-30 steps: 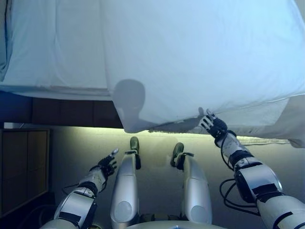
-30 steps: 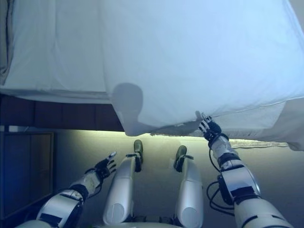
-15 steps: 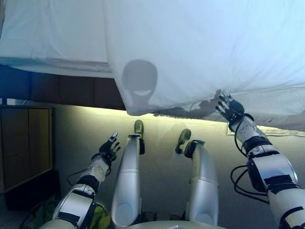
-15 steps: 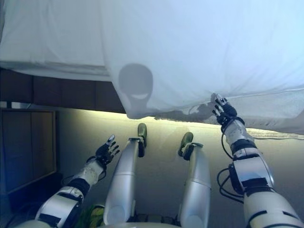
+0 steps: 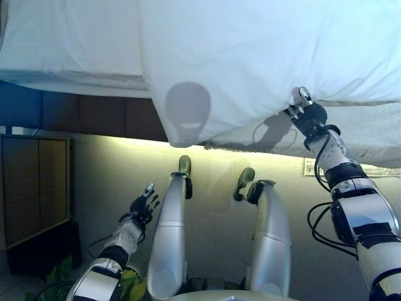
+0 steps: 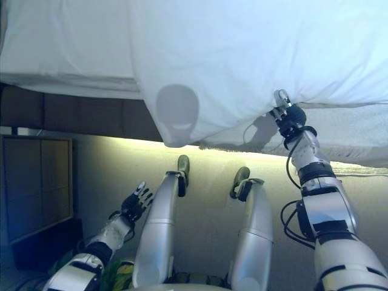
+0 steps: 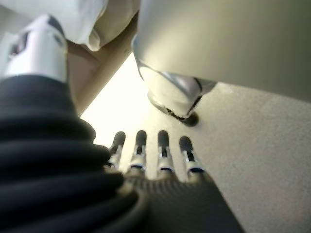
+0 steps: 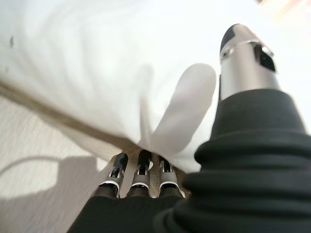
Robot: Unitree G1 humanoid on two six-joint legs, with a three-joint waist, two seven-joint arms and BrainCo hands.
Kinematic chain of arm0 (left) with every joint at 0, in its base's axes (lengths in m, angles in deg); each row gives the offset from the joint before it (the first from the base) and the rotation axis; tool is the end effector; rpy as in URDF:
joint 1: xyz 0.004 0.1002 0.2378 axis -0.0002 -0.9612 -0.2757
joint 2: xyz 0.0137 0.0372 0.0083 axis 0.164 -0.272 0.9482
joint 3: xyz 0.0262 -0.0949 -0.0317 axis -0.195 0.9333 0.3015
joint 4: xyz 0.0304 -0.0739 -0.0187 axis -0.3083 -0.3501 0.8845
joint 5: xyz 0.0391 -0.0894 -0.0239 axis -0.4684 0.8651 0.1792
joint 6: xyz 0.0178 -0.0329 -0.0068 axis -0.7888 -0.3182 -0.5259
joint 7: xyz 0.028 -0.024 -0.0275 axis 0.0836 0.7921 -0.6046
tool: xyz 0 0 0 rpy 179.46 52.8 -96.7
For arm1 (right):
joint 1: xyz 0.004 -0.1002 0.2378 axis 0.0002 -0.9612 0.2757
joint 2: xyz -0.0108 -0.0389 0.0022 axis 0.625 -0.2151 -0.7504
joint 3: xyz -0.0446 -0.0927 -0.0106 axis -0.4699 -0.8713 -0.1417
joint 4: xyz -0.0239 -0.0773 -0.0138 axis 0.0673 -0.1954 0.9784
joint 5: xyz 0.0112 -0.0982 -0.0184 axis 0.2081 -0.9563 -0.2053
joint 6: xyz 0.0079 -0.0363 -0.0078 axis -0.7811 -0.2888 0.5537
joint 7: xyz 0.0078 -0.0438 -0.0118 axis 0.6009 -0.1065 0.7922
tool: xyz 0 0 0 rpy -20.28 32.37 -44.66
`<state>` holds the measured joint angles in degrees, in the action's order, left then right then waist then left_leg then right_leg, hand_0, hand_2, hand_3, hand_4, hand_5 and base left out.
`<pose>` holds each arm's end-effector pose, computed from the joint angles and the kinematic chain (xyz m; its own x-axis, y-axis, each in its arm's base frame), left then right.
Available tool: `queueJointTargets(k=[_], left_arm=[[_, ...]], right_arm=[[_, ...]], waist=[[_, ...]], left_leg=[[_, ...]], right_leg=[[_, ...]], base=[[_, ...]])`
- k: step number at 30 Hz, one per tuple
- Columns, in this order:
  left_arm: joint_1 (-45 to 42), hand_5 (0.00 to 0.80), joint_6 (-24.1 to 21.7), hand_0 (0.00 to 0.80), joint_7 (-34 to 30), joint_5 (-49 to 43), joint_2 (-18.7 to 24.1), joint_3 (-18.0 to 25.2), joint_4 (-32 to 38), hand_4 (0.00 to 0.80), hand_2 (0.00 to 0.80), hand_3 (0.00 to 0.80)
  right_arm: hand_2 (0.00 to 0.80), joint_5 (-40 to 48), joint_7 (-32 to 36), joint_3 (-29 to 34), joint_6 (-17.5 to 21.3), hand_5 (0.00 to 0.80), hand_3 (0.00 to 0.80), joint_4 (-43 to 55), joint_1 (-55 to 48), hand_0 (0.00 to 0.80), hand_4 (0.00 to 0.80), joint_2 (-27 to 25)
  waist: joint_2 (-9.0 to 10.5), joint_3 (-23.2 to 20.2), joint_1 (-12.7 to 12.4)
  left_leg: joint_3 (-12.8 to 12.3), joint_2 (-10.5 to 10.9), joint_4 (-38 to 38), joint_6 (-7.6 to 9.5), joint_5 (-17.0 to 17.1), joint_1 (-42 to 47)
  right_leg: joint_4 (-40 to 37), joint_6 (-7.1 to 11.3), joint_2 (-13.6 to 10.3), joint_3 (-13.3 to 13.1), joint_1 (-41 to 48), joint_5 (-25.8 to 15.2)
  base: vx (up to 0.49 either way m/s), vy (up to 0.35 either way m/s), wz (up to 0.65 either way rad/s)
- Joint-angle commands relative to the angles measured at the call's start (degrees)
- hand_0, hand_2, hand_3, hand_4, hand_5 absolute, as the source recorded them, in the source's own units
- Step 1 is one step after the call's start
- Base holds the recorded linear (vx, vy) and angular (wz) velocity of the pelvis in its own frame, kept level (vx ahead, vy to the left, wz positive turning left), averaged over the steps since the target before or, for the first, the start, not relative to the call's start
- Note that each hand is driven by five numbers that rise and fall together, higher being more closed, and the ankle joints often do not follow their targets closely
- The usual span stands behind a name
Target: Make the bed neatly
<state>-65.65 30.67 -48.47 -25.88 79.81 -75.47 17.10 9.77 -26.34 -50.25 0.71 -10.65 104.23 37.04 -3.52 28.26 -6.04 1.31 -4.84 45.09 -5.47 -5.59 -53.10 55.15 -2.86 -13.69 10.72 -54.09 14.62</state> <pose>0.2022 0.2140 -0.0561 0.8078 -0.0099 -0.5894 -0.3205 0.8318 -0.4532 0.3428 -0.2569 0.1408 0.9995 -0.0152 -0.0272 0.0279 0.8267 0.5620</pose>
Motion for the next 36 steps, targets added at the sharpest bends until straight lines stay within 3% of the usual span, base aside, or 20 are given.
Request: queueJointTargets(k=[1,3,4,5,6,14,21,23,29,32,36], left_arm=[[-4.1,0.000,-0.4,0.000,-1.4,-2.6,0.0,-1.1,-1.1,0.000,0.000,0.000],[-4.6,0.000,-0.2,0.000,-2.0,-3.0,0.2,-0.7,-1.5,0.000,0.000,0.000],[-4.7,0.000,-0.2,0.000,-2.5,-3.7,0.3,-0.4,-1.9,0.000,0.000,0.000],[-4.9,0.000,-0.4,0.000,-2.7,-4.4,0.4,-0.4,-2.0,0.000,0.000,0.000],[-5.1,0.000,-0.5,0.000,-2.7,-4.8,0.5,-0.5,-1.9,0.000,0.000,0.000],[-4.7,0.000,-2.2,0.000,-3.1,-7.5,0.6,-2.8,-2.6,0.000,0.000,0.000],[-2.0,0.000,-2.7,0.000,-0.9,-7.0,1.0,-3.0,-3.6,0.000,0.000,0.000],[-1.1,0.000,-3.6,0.000,-0.6,-4.7,1.0,-2.4,-2.4,0.000,0.000,0.000],[3.1,0.000,-6.1,0.000,4.5,-1.2,2.0,-0.6,5.9,0.000,0.000,0.000],[5.9,0.000,-4.8,0.000,5.1,1.8,1.9,-1.5,10.0,0.000,0.000,0.000],[8.1,0.000,1.3,0.000,2.4,10.9,-0.9,-3.2,10.5,0.000,0.000,0.000]], right_arm=[[0.000,2.0,5.0,0.0,1.2,0.000,0.000,8.8,1.7,0.000,0.000,0.3],[0.000,1.8,4.8,0.0,1.3,0.000,0.000,9.6,1.3,0.000,0.000,0.6],[0.060,1.9,4.4,0.1,2.0,0.060,0.060,9.9,1.2,0.060,0.060,1.0],[0.521,1.7,4.6,0.3,3.2,0.521,0.521,10.1,1.3,0.521,0.521,1.2],[0.800,1.6,5.0,0.5,4.2,0.800,0.800,10.5,1.3,0.800,0.800,1.3],[0.800,-0.4,5.1,0.4,1.9,0.800,0.800,8.8,0.6,0.800,0.800,3.1],[0.800,-1.9,7.8,-1.9,-1.2,0.800,0.800,6.1,-1.7,0.800,0.800,5.7],[0.800,-1.8,8.3,-2.6,-1.5,0.800,0.800,5.9,-2.8,0.800,0.800,6.8],[0.800,-2.8,8.8,-3.5,-2.2,0.800,0.800,5.5,-5.4,0.800,0.800,8.7],[0.800,-2.8,7.5,-3.4,-2.2,0.800,0.800,5.8,-6.4,0.800,0.800,9.1],[0.800,-2.7,7.7,-3.5,-2.4,0.800,0.800,5.2,-5.9,0.800,0.800,9.6]], waist=[[-0.47,-4.1,-1.1],[-0.27,-4.3,-1.1],[-0.13,-4.5,-1.2],[-0.04,-4.6,-1.2],[0.04,-4.7,-1.3],[0.73,-5.6,-1.3],[2.13,-7.7,-1.1],[2.32,-8.8,-1.1],[2.76,-11.0,-1.2],[3.14,-11.8,-1.2],[3.52,-12.5,-0.9]], left_leg=[[-1.2,-0.7,-1.6,3.65,-2.1,4.4],[-1.7,-1.2,-1.7,3.68,-2.2,6.1],[-2.0,-1.4,-1.8,3.71,-2.2,7.2],[-2.1,-1.5,-1.8,3.71,-2.3,7.9],[-2.2,-1.5,-1.9,3.71,-2.3,8.5],[-2.8,-1.9,-8.3,2.81,-0.5,16.3],[-4.2,-3.1,-22.0,0.83,5.0,25.5],[-4.9,-3.1,-28.1,0.60,8.5,28.5],[-5.5,-3.5,-37.5,-0.12,11.5,34.7],[-5.5,-3.4,-40.5,-0.22,12.2,36.8],[-5.5,-3.6,-42.7,-0.39,12.7,38.8]], right_leg=[[-11.7,4.58,-1.5,-3.7,5.6,-8.8],[-12.2,4.77,-1.9,-3.4,7.4,-8.9],[-12.4,4.90,-2.1,-3.3,8.5,-8.9],[-12.6,5.00,-2.2,-3.2,9.2,-9.0],[-12.7,5.09,-2.3,-3.1,9.9,-9.0],[-18.8,5.89,-2.2,-1.8,18.6,-9.7],[-30.9,7.64,-1.0,0.3,27.8,-12.1],[-36.8,7.64,-0.4,1.7,31.2,-14.8],[-44.8,8.43,0.7,3.8,37.7,-17.0],[-47.5,8.58,1.3,4.6,40.1,-17.7],[-49.7,8.65,1.8,5.4,42.4,-18.2]], base=[[0.090,0.051,-0.07],[0.091,0.034,-0.10],[0.090,0.010,-0.11],[0.089,0.001,-0.10],[0.058,0.000,-0.04],[0.079,0.011,0.01],[0.118,-0.026,0.00],[0.045,-0.019,0.00],[0.067,-0.041,0.02],[0.037,-0.062,0.04],[0.026,-0.029,0.03]])
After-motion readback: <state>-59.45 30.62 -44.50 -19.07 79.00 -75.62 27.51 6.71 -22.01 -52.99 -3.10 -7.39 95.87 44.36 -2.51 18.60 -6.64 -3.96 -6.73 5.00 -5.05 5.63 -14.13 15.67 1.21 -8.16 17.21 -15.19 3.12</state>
